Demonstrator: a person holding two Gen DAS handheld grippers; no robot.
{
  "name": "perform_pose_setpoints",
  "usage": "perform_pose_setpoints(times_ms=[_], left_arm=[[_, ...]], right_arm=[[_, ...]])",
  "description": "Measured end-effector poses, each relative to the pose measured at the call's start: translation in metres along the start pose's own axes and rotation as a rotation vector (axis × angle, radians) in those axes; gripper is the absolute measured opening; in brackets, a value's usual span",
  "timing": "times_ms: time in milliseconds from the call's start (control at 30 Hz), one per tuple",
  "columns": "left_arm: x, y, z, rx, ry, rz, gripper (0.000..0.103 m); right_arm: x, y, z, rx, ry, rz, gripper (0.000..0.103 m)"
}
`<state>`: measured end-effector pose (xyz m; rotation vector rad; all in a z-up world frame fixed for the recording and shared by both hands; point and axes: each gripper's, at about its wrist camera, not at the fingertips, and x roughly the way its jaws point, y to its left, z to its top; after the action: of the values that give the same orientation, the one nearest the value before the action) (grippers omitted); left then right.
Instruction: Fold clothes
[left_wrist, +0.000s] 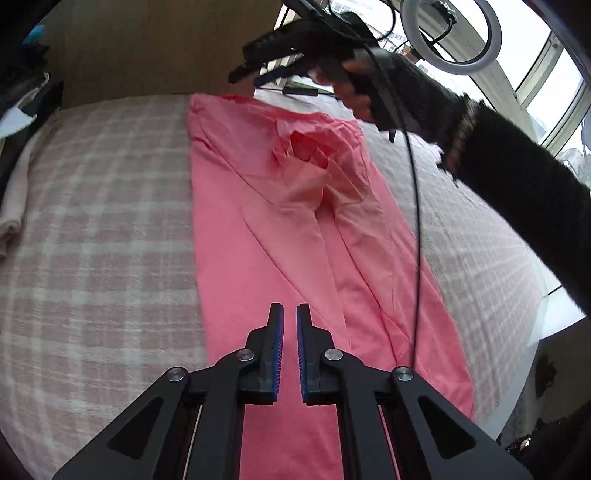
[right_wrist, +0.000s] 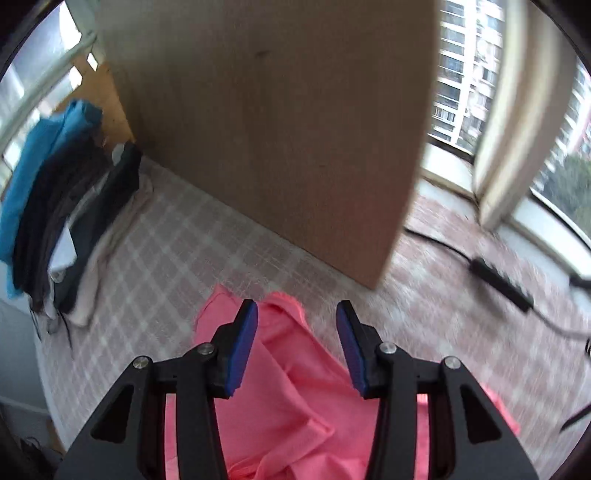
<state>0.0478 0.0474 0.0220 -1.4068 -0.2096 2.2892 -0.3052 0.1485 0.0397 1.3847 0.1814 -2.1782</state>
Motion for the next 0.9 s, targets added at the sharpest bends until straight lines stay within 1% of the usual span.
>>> perform_pose_setpoints(times_ms=[67,167,233,333,400,467,533,567,600,633,733,833,900], left_arm=[[0.002,0.003,-0.003,-0.016,0.004,-0.005,0.005],[0.001,0.010,-0.003,-0.050,0.001,-0.018,0.005],[-0.001,0.012,-0.003,-0.060,-0.005,-0.021,0.005],[-0.003,0.015,-0.002,-0.065,-0.007,-0.027,0.005],[-0.005,0.016,-0.002,-0.068,-0.005,-0.030,0.005],[-0.011,0.017,0.003,-0.082,-0.014,-0.043,0.005],[-0.020,0.020,0.011,-0.108,-0.032,-0.049,0.005],[-0.024,0.022,0.016,-0.125,-0.045,-0.055,0.005],[-0.027,0.026,0.023,-0.151,-0.062,-0.057,0.009],[-0.029,0.031,0.031,-0.180,-0.076,-0.048,0.010],[-0.021,0.048,0.058,-0.239,-0.096,-0.005,0.010],[-0.004,0.063,0.082,-0.293,-0.113,-0.012,0.010],[0.005,0.067,0.093,-0.301,-0.122,0.008,0.010]], right_arm=[[0.007,0.012,0.009,-0.082,0.027,-0.016,0.044],[0.021,0.026,0.014,-0.194,0.071,-0.068,0.044],[0.028,0.031,0.016,-0.248,0.097,-0.093,0.042],[0.034,0.029,0.021,-0.281,0.117,-0.099,0.038],[0.036,0.024,0.022,-0.278,0.139,-0.083,0.034],[0.029,0.019,0.020,-0.292,0.140,-0.054,0.033],[0.015,0.013,0.016,-0.295,0.120,0.004,0.032],[0.011,0.009,0.015,-0.301,0.120,0.015,0.032],[0.010,0.007,0.013,-0.318,0.129,0.009,0.032],[0.011,0.007,0.012,-0.338,0.142,-0.002,0.033],[0.015,0.016,0.011,-0.397,0.158,-0.029,0.033],[0.020,0.022,0.014,-0.433,0.135,-0.018,0.033],[0.024,0.021,0.016,-0.447,0.135,-0.022,0.033]])
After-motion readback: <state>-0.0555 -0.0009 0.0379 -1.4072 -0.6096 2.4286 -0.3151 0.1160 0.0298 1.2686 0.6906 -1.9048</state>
